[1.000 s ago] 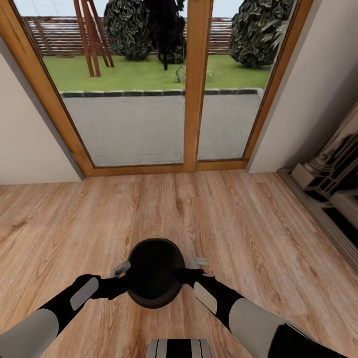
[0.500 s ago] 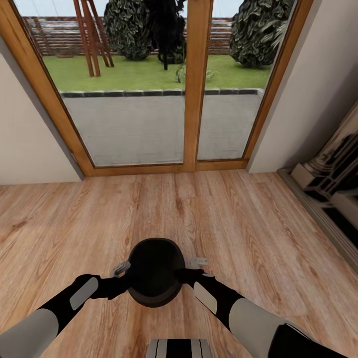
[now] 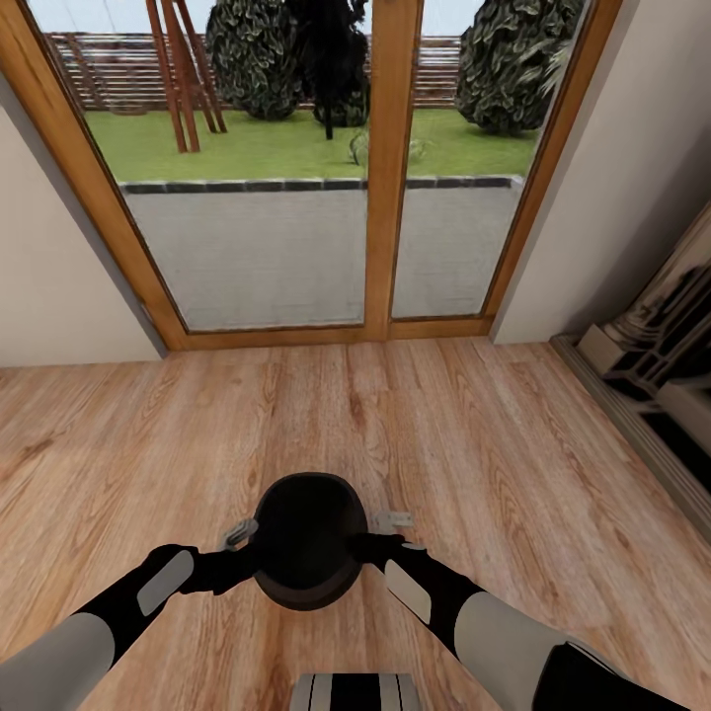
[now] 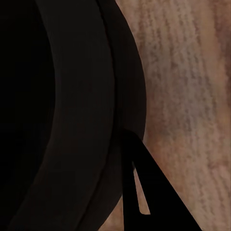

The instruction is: Place each of the two pumpkins and all three candles from the living room inside a cabinet in the living room (use any cabinet), then make sure every cabinet is closed, and position the cauldron so it is next to a table in the living room.

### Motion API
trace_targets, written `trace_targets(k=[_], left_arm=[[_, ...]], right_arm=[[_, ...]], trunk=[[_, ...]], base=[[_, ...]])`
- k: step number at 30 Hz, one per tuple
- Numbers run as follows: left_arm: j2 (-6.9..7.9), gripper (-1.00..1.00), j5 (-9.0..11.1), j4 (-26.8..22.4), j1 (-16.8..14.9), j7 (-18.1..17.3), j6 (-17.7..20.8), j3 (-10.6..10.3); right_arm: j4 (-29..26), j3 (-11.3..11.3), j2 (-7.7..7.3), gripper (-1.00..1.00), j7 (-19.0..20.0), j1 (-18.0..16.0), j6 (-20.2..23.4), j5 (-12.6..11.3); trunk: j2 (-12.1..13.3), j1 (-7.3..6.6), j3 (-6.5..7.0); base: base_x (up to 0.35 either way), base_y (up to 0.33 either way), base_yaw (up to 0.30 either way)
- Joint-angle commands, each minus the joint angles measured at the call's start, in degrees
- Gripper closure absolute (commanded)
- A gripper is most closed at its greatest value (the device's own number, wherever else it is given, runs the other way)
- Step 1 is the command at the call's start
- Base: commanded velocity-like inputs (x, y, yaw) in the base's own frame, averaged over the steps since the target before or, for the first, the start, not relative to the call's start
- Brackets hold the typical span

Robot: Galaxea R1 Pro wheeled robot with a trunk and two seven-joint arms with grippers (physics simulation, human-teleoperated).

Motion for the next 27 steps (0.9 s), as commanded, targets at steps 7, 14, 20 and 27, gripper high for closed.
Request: trace_targets(k=[7, 14, 20, 27], left_arm=[[0.16, 1.0, 0.0, 0.0, -0.1, -0.4, -0.1, -0.2], [0.18, 1.0, 0.0, 0.0, -0.1, -0.4, -0.2, -0.2], [0.18, 1.0, 0.0, 0.0, -0.1, -0.4, -0.2, -0.2], [0.18, 1.0, 0.0, 0.0, -0.1, -0.3, -0.2, -0.2]], right_arm=[[-0.1, 0.4, 0.0, 1.0, -0.3, 0.0, 0.2, -0.5], [-0.1, 0.4, 0.0, 1.0, -0.3, 0.0, 0.2, -0.5], [-0.1, 0.4, 0.0, 1.0, -0.3, 0.0, 0.2, -0.5], [-0.1, 0.4, 0.0, 1.0, -0.3, 0.0, 0.2, -0.4]], trunk=[[0.0, -0.01, -0.04], [0.0, -0.01, -0.04], [0.0, -0.01, -0.04], [0.0, -0.11, 0.84]], base=[[0.0, 0.0, 0.0], [0.0, 0.0, 0.0], [0.0, 0.0, 0.0], [0.0, 0.0, 0.0]])
